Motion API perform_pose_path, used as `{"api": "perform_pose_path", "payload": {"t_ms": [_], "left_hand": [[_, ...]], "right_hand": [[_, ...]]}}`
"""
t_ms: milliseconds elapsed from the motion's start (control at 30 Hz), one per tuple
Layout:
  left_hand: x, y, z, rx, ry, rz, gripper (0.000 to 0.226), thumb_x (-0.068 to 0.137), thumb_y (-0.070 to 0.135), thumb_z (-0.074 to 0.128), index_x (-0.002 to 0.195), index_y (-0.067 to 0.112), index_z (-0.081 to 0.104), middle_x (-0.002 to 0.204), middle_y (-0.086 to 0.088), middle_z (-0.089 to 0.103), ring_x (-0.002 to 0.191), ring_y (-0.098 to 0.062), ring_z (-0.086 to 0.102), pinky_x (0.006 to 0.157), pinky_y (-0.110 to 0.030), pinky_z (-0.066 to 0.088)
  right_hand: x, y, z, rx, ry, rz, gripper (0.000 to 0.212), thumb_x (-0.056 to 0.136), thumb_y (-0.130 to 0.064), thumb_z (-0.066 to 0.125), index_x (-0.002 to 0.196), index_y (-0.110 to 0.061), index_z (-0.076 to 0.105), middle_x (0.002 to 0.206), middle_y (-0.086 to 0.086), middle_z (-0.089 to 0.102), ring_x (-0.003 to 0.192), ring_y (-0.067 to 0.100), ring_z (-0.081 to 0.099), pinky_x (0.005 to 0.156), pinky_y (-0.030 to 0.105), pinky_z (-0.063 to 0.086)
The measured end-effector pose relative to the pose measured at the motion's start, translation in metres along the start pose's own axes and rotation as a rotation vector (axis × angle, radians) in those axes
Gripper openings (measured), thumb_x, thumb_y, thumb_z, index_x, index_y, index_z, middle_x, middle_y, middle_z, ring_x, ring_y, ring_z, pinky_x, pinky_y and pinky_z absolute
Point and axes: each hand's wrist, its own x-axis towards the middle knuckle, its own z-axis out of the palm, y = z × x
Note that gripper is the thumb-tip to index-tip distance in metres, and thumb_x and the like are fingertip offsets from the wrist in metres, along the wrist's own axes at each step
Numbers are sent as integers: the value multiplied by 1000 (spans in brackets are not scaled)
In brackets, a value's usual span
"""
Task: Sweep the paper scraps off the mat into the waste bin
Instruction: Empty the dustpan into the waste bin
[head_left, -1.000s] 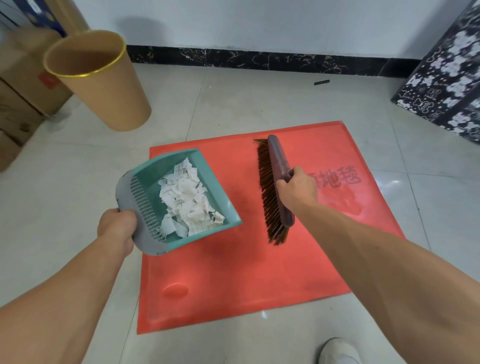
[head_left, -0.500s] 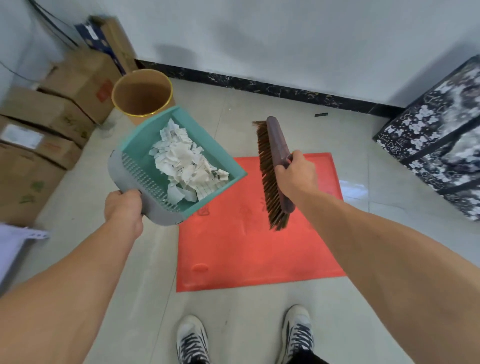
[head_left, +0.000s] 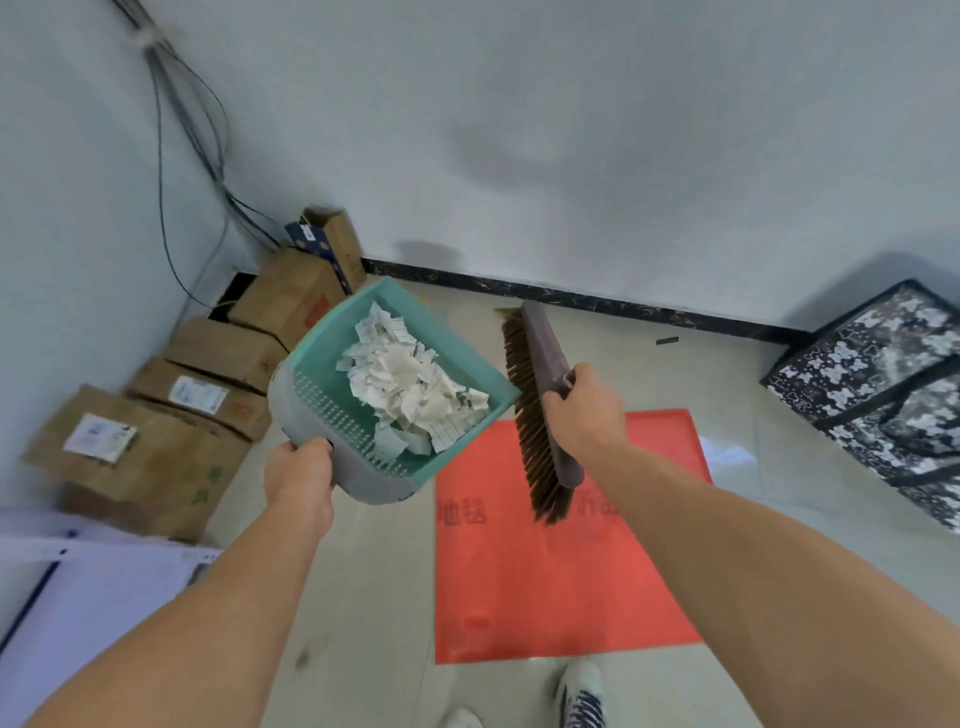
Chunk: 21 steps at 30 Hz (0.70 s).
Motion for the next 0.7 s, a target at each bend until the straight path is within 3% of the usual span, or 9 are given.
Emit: {"api": "perform_pose_path", "payload": {"t_ms": [167,333,433,567,700], "left_hand": [[24,37,7,9,81,19,46,86,6,56,131,7,53,111,-5,58,98,-27,55,92,-42,50],[57,70,20,85,157,70,42,84,13,58,125,5,57,120,-15,61,102,-32,58,90,-41,50],[74,89,26,78,179,73,46,79,18,60,124,7,60,115,-11,62,106,-33,60,94,-43,51],[121,106,39,47,187,43,64,62,31,56,123,14,60,118,-10,65,103,-33,63,93,-50,52],[166,122,61,107,176,82,46,84,24,58,127,7,55,116,-9,60,100,-28,57,86,-36,48]], "right_hand": [[33,-36,6,-7,-36,-29,15,94,-27,52,101,-16,45,92,4,55,80,26,51,67,32,39],[77,-62,17,34,-84,-48,16,92,-25,53,103,-15,47,95,7,59,84,27,57,67,35,46],[97,-80,27,46,-109,-48,19,92,-25,53,106,-14,48,96,8,59,85,28,59,68,36,50],[125,-106,53,34,-130,-59,19,93,-25,54,107,-14,47,93,5,56,71,18,50,51,27,37],[164,-131,97,34,-118,-60,16,93,-26,54,102,-17,45,91,4,55,80,25,53,64,30,39]]}}
